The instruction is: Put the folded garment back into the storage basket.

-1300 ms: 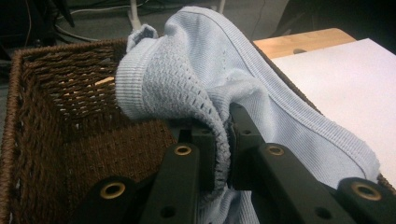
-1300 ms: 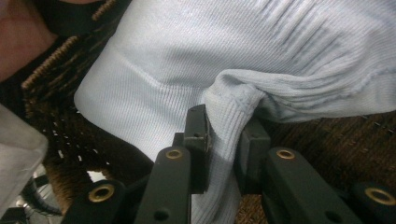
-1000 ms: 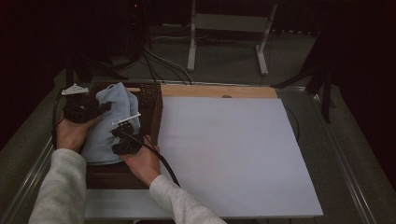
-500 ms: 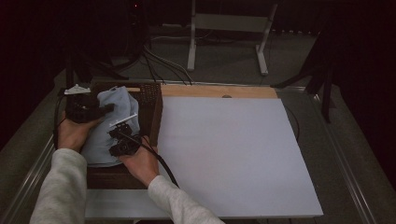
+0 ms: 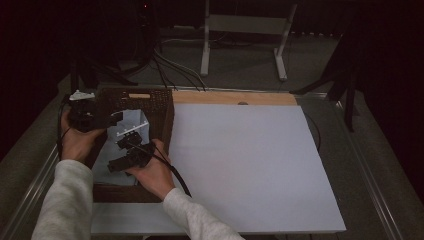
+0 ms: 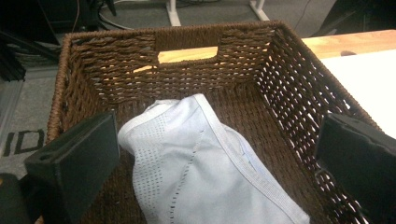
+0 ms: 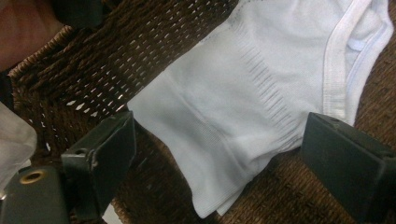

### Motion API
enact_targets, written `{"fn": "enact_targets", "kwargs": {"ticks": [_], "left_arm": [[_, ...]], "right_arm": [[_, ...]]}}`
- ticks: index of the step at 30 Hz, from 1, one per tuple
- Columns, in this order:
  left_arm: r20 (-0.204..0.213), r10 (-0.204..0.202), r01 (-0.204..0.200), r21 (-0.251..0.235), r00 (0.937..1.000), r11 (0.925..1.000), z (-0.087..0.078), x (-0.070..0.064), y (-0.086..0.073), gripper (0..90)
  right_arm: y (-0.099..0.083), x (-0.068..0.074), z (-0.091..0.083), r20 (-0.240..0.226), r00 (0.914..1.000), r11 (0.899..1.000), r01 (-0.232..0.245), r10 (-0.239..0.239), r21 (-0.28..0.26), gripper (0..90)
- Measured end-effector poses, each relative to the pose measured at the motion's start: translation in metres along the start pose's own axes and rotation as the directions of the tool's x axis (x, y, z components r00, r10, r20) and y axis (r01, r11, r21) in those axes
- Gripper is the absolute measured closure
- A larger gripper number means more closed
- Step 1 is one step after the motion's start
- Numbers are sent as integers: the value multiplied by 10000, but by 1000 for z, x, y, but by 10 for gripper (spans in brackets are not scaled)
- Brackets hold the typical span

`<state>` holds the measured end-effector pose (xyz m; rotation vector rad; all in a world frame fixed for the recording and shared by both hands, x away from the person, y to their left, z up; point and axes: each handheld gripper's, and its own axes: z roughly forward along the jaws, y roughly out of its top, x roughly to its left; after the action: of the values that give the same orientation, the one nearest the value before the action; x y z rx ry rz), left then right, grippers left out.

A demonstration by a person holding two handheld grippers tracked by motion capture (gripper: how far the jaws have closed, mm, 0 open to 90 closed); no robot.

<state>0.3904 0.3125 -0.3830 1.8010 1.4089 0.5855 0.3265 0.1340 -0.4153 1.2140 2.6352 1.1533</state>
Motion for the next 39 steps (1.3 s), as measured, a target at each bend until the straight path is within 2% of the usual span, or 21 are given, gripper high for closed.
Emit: {"fn": "enact_targets", "kwargs": {"ticks": [9, 10, 13, 17, 27, 39], "left_arm": [[21, 184, -183, -215, 9998, 9996, -3, -2, 0, 1], [38, 219, -217, -477, 9998, 9986, -6, -5, 0, 0], [87, 295, -290, -540, 9995, 9981, -7, -8, 1, 1], [116, 248, -239, -720, 9996, 9971, -9, -11, 2, 1], [191, 198, -182, -786, 9996, 9967, -11, -20, 2, 1], [390, 263, -222, -1018, 9989, 9946, -22, -37, -2, 0]], "right_arm": [[-1, -2, -5, 86, 9994, 9991, 347, -345, -234, 43], [-1, -4, -8, 127, 9991, 9984, 399, -394, -404, 42], [-2, -7, -12, 211, 9986, 9973, 499, -488, -537, 38], [-2, -13, -17, 262, 9980, 9959, 584, -567, -687, 26], [-3, -25, -33, 339, 9969, 9910, 744, -710, -1115, 19], [-8, -52, -56, 677, 9952, 9858, 804, -710, -1473, 19]]}}
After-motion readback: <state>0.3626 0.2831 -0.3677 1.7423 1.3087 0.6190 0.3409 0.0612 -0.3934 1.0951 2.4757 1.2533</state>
